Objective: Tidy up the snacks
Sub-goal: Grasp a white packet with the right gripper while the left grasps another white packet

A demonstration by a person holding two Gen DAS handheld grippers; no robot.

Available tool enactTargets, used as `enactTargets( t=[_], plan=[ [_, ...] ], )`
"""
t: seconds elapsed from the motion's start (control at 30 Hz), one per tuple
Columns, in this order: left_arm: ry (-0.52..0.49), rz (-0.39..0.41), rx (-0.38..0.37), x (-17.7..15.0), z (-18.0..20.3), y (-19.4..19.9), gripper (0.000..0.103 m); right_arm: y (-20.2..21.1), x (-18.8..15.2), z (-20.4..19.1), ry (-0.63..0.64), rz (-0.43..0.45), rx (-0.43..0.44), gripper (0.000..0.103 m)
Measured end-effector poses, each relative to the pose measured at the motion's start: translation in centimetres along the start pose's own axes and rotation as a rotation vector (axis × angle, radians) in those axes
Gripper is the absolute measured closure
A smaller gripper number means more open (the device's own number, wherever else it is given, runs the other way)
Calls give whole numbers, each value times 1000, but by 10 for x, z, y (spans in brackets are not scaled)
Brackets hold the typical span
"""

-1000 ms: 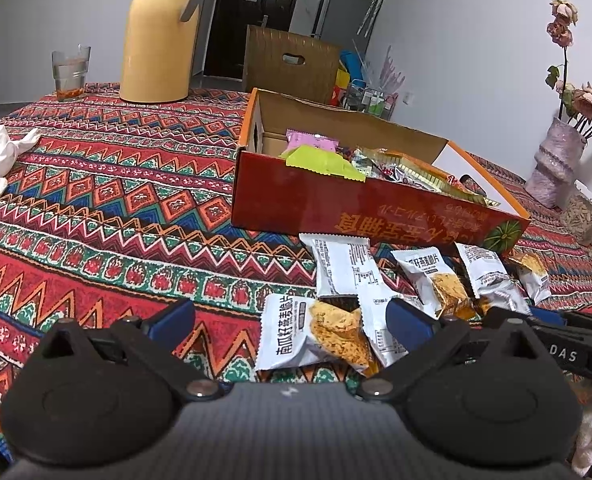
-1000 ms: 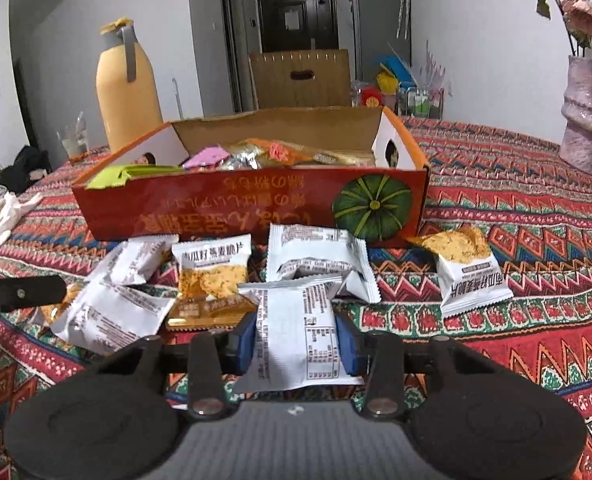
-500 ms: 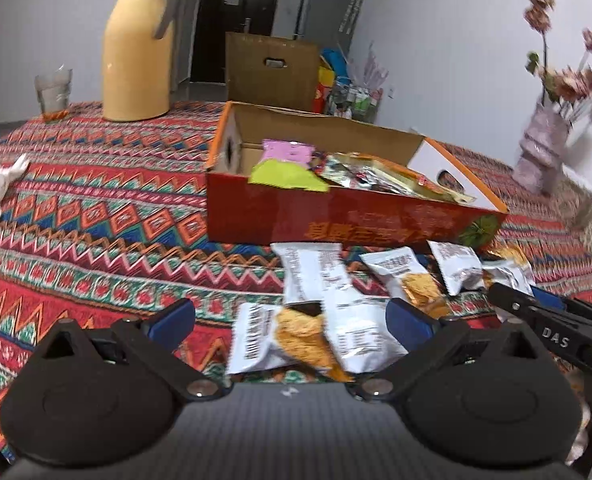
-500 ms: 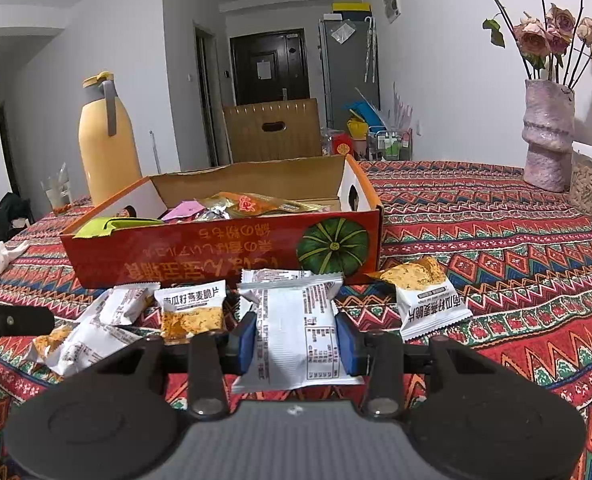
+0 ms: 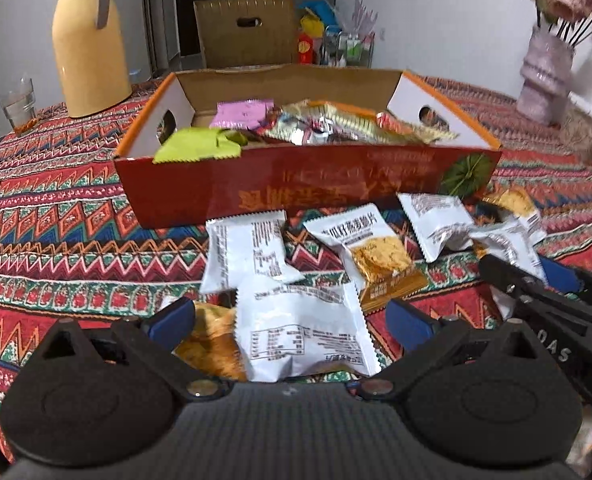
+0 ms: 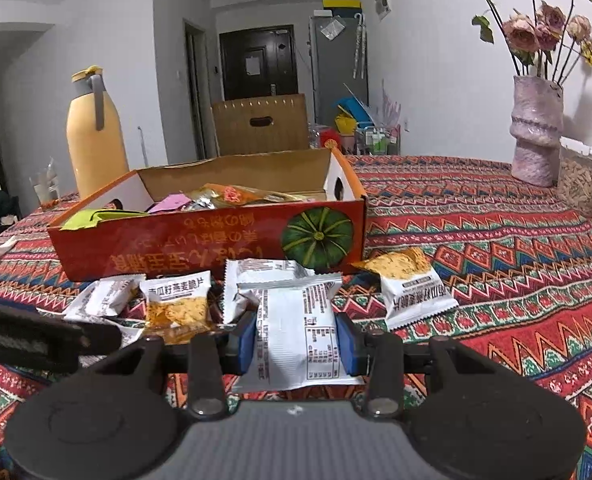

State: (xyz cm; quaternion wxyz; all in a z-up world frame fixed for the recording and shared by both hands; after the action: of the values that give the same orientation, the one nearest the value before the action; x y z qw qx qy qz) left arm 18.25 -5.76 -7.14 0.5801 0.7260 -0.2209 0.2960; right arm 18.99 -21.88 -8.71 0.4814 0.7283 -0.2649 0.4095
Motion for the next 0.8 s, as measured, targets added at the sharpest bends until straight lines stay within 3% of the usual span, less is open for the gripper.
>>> enactTargets(
  t=[0.43, 0.73, 0.8],
  plan=[
    [-101, 14, 89, -10, 19, -7, 4, 3, 0, 3, -17, 16, 5, 63],
    [-108, 54, 121, -16, 13, 3, 27, 5, 1, 1, -9, 28, 16, 63],
    [-113, 65, 126, -17, 12, 6, 40, 6, 1, 0, -6, 31, 16, 63]
  ],
)
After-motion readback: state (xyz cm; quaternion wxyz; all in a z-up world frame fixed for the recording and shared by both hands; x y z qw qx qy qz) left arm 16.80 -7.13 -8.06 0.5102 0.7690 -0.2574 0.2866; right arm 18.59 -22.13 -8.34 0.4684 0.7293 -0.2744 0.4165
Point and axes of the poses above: each gripper's, at about its wrist camera, not at the fingertips, and y roughly against the way its jaws point, z to its right, x to its top, the point moved 6 cm from there along -y, roughly the way its jaws point, and after that the axes turned 12 degrees about x, right-handed, at the moved point
